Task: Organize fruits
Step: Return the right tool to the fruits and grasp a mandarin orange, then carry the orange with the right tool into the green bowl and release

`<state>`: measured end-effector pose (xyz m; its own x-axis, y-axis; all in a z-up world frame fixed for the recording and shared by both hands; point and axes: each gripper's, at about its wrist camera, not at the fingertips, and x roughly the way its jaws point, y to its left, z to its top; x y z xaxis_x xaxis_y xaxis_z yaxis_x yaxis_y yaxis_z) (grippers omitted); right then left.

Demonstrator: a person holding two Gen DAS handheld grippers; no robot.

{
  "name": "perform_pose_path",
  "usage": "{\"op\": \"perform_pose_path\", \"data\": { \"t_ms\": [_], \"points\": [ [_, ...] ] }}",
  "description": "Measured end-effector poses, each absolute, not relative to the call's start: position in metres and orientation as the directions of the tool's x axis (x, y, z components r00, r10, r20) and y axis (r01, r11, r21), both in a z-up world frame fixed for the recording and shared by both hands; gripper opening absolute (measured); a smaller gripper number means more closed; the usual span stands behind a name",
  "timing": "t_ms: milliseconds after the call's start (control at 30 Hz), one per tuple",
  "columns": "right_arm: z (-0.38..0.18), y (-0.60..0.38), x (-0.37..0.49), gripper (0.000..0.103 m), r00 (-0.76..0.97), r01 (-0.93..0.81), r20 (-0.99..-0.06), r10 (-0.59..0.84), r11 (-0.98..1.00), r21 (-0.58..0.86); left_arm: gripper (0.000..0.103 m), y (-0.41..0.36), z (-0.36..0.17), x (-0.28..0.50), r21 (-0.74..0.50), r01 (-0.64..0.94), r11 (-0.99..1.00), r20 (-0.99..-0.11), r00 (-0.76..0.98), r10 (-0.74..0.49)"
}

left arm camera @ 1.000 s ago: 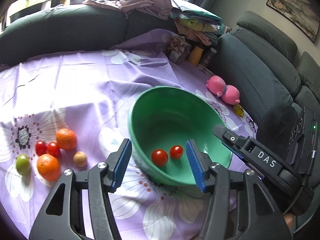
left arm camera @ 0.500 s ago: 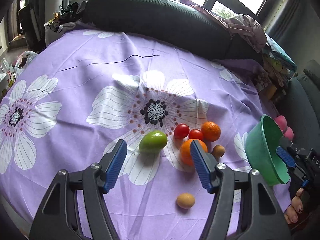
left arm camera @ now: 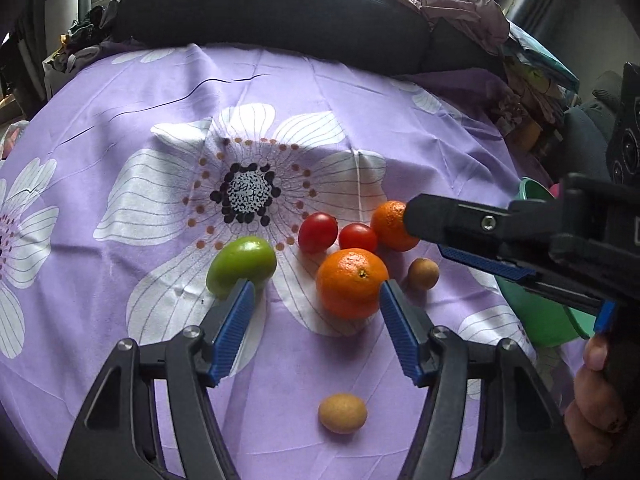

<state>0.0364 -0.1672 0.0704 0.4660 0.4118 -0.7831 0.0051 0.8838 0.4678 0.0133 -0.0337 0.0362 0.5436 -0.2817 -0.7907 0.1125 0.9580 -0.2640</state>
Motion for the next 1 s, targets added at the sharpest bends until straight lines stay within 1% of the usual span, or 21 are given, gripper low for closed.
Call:
{"op": "perform_pose_path", "data": {
  "t_ms": [100, 200, 400, 600, 700, 733, 900, 1000],
  "points": [
    [0.058, -0.164, 0.043, 0.044, 0.457, 0.014, -0.786, 0.416, 0.881, 0.474, 0.064, -0.037, 0.032, 0.017, -0.261, 0.124, 0.957, -0.797, 0.532, -0.286],
    [0.04, -0.163, 0.047, 0.044, 0.407, 0.04, -0.803, 0.436, 0.87, 0.492, 0.064, -0.04, 0.028, 0.02, -0.257, 0.123, 0.959, -0.806, 0.521, -0.282],
    [0.032, -0.158, 0.047, 0.045, 0.389, 0.034, -0.808, 0.443, 0.87, 0.493, 0.062, -0.043, 0.023, 0.022, -0.28, 0.126, 0.952, -0.805, 0.51, -0.304],
    [0.023, -0.16, 0.049, 0.045, 0.372, 0.05, -0.815, 0.445, 0.867, 0.496, 0.057, -0.046, 0.018, 0.024, -0.32, 0.127, 0.939, -0.801, 0.492, -0.34],
    [0.023, -0.163, 0.048, 0.045, 0.372, 0.049, -0.808, 0.456, 0.86, 0.508, 0.046, -0.048, 0.015, 0.026, -0.367, 0.129, 0.921, -0.798, 0.465, -0.383],
    [0.022, -0.163, 0.048, 0.045, 0.371, 0.044, -0.805, 0.462, 0.858, 0.512, 0.045, -0.049, 0.014, 0.027, -0.371, 0.125, 0.92, -0.8, 0.459, -0.385],
    [0.02, -0.168, 0.044, 0.045, 0.371, 0.045, -0.787, 0.492, 0.838, 0.545, 0.045, -0.045, 0.018, 0.024, -0.404, 0.107, 0.908, -0.788, 0.463, -0.406],
    [0.031, -0.165, 0.037, 0.045, 0.404, 0.019, -0.774, 0.486, 0.842, 0.539, 0.045, -0.046, 0.03, 0.016, -0.383, 0.135, 0.914, -0.769, 0.501, -0.396]
  ]
}}
